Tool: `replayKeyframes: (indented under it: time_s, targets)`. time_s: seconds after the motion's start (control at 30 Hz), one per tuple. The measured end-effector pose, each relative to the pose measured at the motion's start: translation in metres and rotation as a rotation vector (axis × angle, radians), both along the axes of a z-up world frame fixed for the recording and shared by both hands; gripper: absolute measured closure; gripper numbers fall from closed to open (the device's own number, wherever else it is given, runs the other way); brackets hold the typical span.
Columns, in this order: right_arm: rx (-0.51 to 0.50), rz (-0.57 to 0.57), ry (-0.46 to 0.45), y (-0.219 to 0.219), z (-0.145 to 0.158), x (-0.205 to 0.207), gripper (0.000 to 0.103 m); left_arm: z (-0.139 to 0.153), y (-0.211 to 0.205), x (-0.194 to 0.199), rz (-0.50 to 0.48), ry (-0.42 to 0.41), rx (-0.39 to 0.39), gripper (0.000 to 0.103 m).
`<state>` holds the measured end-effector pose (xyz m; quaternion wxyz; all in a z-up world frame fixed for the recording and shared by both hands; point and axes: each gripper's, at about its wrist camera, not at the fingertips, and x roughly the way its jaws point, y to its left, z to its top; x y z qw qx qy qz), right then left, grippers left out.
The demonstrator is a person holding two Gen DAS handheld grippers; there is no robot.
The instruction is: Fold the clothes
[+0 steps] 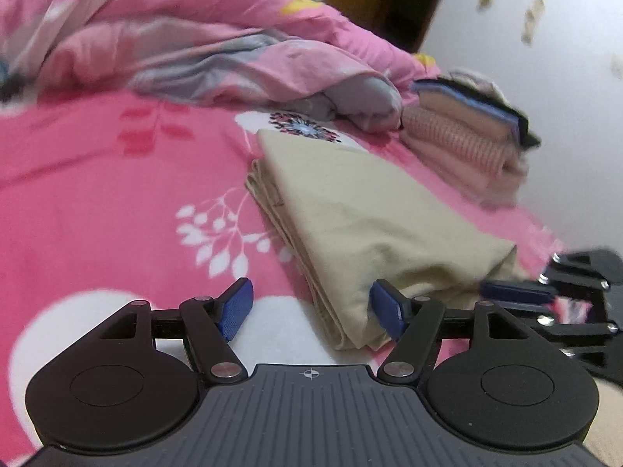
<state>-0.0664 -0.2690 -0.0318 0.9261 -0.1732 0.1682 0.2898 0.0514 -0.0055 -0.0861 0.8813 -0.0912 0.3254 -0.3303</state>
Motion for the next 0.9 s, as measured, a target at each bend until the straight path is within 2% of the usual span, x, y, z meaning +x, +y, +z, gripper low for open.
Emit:
replayKeyframes:
  time_s: [0.07, 0.17, 0.27, 0.33, 0.43, 0.57, 0.63, 0.67, 0.7, 0.83, 0.9]
  targets:
    - [0.118, -0.012, 0.003, -0.016, 0.017, 0.000, 0.094, -0.002, 0.002, 0.001, -0.001, 0.002, -0.008, 0.035]
    - [0.239, -0.114, 0.020, -0.035, 0.028, 0.015, 0.093, -0.002, 0.001, -0.001, 0.003, -0.022, 0.006, 0.035]
    - [0.206, -0.264, 0.107, -0.040, 0.006, 0.040, 0.093, -0.003, 0.003, -0.003, 0.005, -0.021, -0.006, 0.035]
    - [0.216, -0.308, 0.163, -0.044, -0.015, 0.048, 0.093, -0.003, 0.004, -0.006, 0.005, -0.025, -0.024, 0.035]
    - [0.238, -0.320, 0.156, -0.046, 0.000, 0.045, 0.093, 0.001, 0.014, -0.011, 0.020, -0.041, -0.069, 0.036]
    - [0.291, -0.221, 0.093, -0.042, 0.016, 0.028, 0.092, 0.006, 0.033, -0.013, 0.047, -0.026, -0.143, 0.038]
    - [0.246, -0.161, 0.062, -0.028, 0.018, 0.025, 0.091, 0.006, 0.037, -0.015, 0.038, -0.031, -0.148, 0.038]
    - [0.215, -0.133, 0.048, -0.020, 0.018, 0.024, 0.086, 0.007, 0.040, -0.016, 0.034, -0.033, -0.151, 0.038]
    - [0.185, -0.106, 0.033, -0.012, 0.018, 0.023, 0.081, 0.008, 0.038, -0.018, 0.017, -0.046, -0.137, 0.038]
    - [0.069, -0.034, 0.009, 0.018, 0.011, 0.025, 0.078, 0.012, 0.019, -0.029, -0.080, -0.147, -0.027, 0.038]
    - [0.028, -0.017, -0.016, 0.028, 0.009, 0.023, 0.073, 0.012, 0.008, -0.033, -0.109, -0.208, 0.031, 0.038]
